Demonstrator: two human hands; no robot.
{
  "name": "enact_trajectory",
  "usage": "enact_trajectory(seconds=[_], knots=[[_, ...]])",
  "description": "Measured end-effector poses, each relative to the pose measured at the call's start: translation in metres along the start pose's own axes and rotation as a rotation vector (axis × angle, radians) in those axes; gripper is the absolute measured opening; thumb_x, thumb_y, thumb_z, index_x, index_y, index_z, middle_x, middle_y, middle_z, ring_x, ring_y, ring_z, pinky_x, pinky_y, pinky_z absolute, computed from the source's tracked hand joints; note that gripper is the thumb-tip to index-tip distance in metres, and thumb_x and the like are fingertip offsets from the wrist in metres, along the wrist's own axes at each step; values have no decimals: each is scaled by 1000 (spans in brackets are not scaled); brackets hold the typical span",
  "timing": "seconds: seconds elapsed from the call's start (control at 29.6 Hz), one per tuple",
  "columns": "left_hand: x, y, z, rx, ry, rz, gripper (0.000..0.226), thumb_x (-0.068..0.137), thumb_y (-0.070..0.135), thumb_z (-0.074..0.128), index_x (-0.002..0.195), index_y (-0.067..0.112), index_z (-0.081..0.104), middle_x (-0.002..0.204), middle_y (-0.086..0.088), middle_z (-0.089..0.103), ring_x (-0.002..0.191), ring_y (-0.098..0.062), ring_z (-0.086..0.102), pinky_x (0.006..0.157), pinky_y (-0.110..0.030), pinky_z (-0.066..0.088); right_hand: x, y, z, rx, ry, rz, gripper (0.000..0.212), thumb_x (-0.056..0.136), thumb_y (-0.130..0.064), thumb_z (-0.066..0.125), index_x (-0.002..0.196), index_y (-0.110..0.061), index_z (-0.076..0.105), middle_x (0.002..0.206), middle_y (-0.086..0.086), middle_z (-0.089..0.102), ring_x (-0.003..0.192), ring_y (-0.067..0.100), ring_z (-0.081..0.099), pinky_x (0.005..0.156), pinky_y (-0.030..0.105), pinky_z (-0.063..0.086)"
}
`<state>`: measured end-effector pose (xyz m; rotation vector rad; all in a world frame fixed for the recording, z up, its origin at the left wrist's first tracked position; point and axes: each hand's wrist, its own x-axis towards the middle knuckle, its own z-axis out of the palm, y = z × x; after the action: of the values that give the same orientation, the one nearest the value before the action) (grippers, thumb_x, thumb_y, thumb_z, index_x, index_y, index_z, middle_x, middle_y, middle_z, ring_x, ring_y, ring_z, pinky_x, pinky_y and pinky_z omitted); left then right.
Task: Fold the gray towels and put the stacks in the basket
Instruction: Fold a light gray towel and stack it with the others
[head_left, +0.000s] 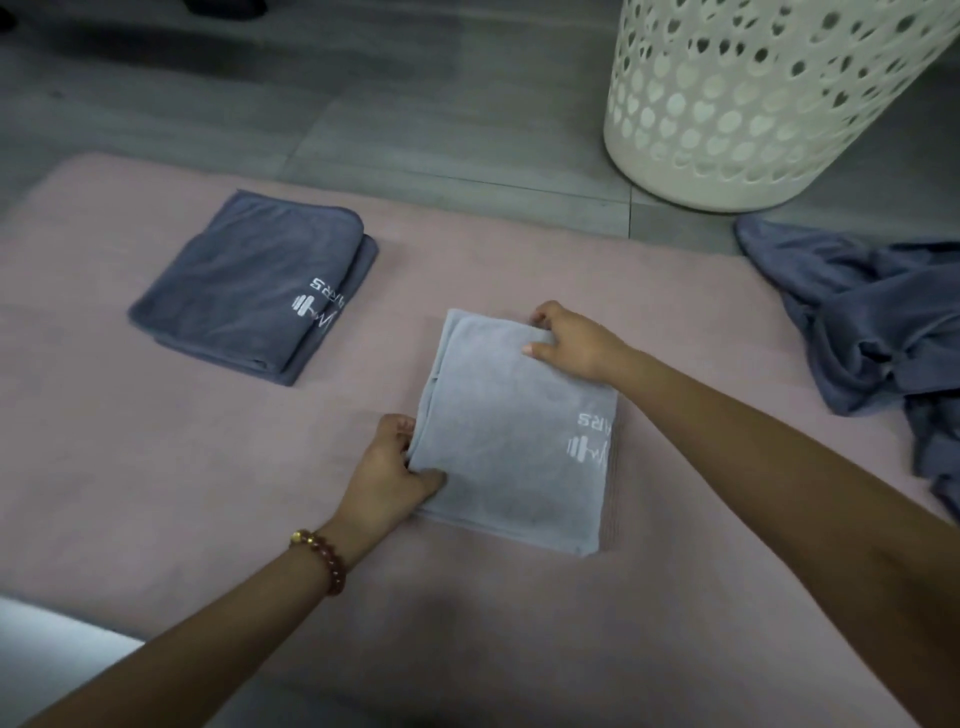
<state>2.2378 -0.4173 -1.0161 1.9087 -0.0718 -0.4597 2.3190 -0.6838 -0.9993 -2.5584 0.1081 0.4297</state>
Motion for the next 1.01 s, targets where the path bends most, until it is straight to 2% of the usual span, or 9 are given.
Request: enact_trajectory(seconds=[0.14,0.24,0.3,0.41,0.57,0.74,0.81,0.91,1.01], knots=[[-10,-8,4,50,19,75,55,68,25,69,110,38,37,101,8,57,89,-14,60,76,-33,51,-19,32,-16,-25,135,59,25,91,-38,55,106,-19,58,108,3,63,105,24,57,88,32,42],[-18,-13,8,233,75,159,39,86,19,64,107,39,38,98,4,59,79,-11,57,71,-31,45,-29,53,-22,301,86,82,15,90,-34,60,88,-19,60,91,0,62,91,17,57,82,29,42],[-20,-10,11,204,32,206,27,89,22,58,103,39,42,101,17,57,84,2,55,74,-21,42,-30,60,-24,286,16,79,15,90,-32,61,92,-16,60,93,0,59,90,15,54,83,29,39],[-18,-8,14,192,-71,245,25,81,40,50,105,33,51,109,30,53,101,9,53,87,-9,38,-22,67,-27,-45,-22,66,17,91,-31,58,105,-22,57,103,-4,55,105,19,53,99,37,35],[-10,-13,6,171,-65,168,24,76,34,60,99,33,54,96,27,61,88,11,56,78,-11,42,-15,64,-25,-2,-80,148,7,93,-19,52,95,-26,51,105,-2,55,114,25,52,106,43,33],[-12,-10,-3,406,-99,166,36,82,31,64,114,33,47,94,6,64,82,-13,61,72,-30,50,-20,58,-17,110,103,96,19,88,-4,48,86,-22,56,97,-1,57,95,23,56,91,37,45],[-17,-9,0,367,-40,185,37,82,32,62,115,33,46,88,5,65,77,-15,63,68,-32,51,-31,52,-17,349,176,44,22,87,1,48,78,-17,57,85,1,56,79,16,53,76,29,42],[-24,-7,8,346,-8,261,29,86,22,61,108,36,49,88,9,65,77,-10,62,67,-28,50,-47,51,-19,644,195,40,25,91,0,49,71,-14,57,73,1,54,70,9,47,66,21,37],[-23,-3,18,191,0,227,26,89,7,59,103,28,54,99,11,63,85,-1,60,69,-18,49,-49,60,-14,572,236,111,18,94,-8,51,78,-9,57,77,4,55,68,7,45,62,15,36]])
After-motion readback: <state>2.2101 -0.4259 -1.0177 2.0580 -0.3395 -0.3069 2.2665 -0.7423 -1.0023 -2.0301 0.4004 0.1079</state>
